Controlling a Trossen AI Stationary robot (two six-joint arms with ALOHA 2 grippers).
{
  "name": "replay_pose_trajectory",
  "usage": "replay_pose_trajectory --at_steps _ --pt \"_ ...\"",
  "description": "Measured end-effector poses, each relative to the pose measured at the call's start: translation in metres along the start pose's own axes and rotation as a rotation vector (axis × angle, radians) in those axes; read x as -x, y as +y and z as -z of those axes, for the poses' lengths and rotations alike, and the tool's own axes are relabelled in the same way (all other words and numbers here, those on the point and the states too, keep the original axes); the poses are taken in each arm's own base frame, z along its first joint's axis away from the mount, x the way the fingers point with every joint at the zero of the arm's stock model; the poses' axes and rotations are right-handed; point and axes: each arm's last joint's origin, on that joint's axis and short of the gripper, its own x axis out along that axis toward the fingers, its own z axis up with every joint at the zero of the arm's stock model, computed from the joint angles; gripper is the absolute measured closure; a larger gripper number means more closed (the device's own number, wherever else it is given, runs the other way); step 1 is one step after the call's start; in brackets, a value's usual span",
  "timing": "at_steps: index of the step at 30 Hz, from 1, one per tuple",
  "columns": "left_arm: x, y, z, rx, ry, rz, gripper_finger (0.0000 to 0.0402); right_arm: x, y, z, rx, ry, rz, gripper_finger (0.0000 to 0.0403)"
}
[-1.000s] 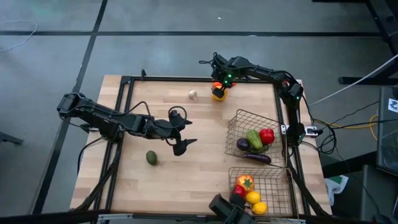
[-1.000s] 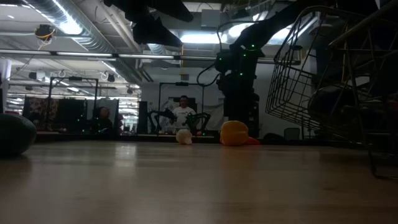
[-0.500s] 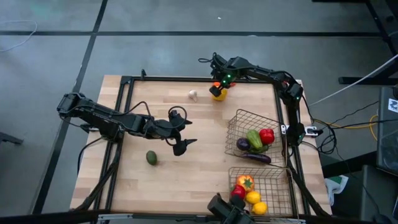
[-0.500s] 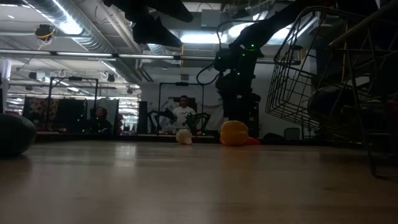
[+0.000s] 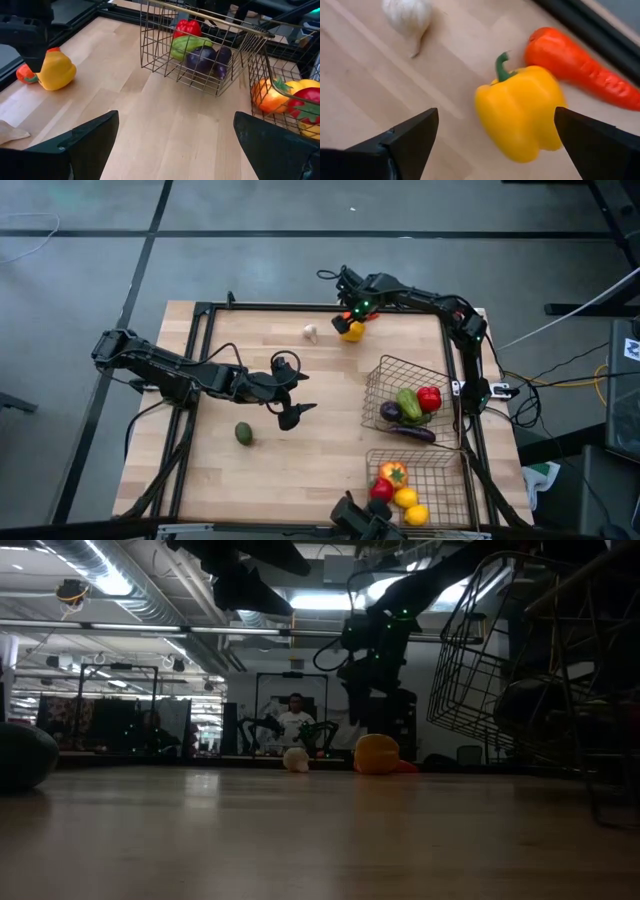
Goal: Sort produce into baskets
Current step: Put the yellow bell pepper into the top wire basket
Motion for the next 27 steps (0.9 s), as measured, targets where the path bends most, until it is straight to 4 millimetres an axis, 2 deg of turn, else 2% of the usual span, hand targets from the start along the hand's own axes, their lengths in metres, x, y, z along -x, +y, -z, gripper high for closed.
replay_pose_trajectory --at_steps 7,16,21,27 --pt "0.0 0.0 0.0 -0.001 0.001 -0.001 0.0009 0.01 0.004 0.001 0.028 0.011 -0.108 0.0008" --pt "0.0 0.001 0.002 -0.009 0.018 -0.006 0.0009 0.016 0.003 0.005 0.025 0.034 -0.111 0.0008" --pt "0.0 0.001 0.002 -0.008 0.018 -0.007 0.0009 0.03 0.004 0.009 0.047 0.041 -0.125 0.0008" --pt "0.0 0.001 0.002 -0.008 0.018 -0.006 0.0009 0.031 0.005 0.009 0.047 0.047 -0.147 0.0008"
